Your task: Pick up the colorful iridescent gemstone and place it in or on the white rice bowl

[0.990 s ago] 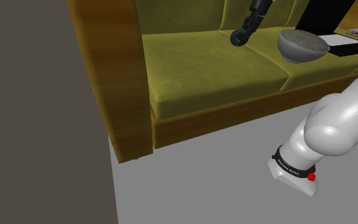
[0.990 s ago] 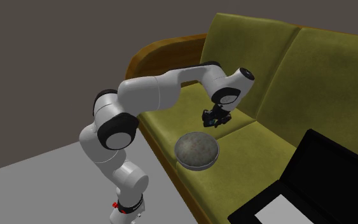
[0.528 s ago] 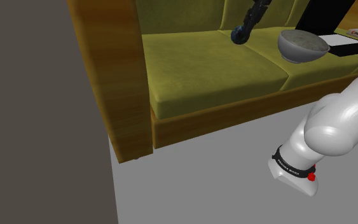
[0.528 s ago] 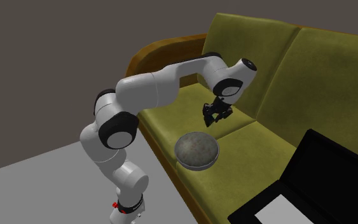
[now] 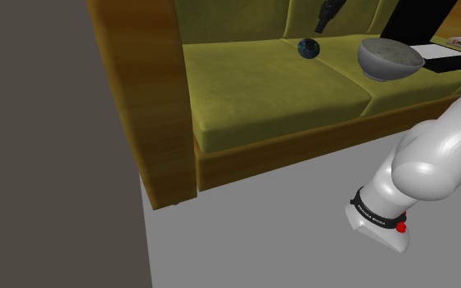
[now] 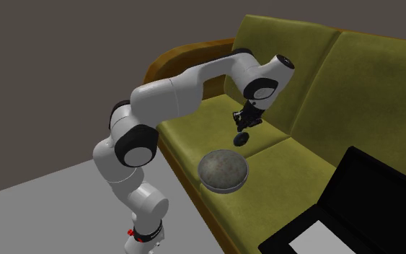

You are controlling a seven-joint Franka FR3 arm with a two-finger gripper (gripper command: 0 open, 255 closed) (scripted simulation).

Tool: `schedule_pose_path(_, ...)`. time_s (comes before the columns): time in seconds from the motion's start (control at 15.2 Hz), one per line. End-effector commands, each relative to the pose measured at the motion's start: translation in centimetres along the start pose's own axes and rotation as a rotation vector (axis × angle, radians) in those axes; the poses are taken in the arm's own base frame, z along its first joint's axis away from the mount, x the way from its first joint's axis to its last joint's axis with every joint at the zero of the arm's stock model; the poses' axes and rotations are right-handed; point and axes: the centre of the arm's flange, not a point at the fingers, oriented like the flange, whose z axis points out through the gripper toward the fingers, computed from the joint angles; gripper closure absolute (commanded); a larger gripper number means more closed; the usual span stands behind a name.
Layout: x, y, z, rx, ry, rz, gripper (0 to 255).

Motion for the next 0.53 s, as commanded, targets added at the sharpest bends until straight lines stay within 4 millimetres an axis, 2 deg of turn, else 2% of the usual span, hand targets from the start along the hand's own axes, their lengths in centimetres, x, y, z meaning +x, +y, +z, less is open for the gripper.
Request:
schedule_pose_path(0.0,0.0,0.0,0.0,0.000,0.000,0.000,0)
schedule_pose_path(0.13,5.4,-2.5,2.4,-0.227,-0.210,0.159,0)
schedule_pose_path(0.2,6.3,-2.7,3.0,-0.267,-0.246,0.186,0)
schedule_pose_path(0.46,5.7,-2.2,5.0,-0.267,-0.246,0.186,0)
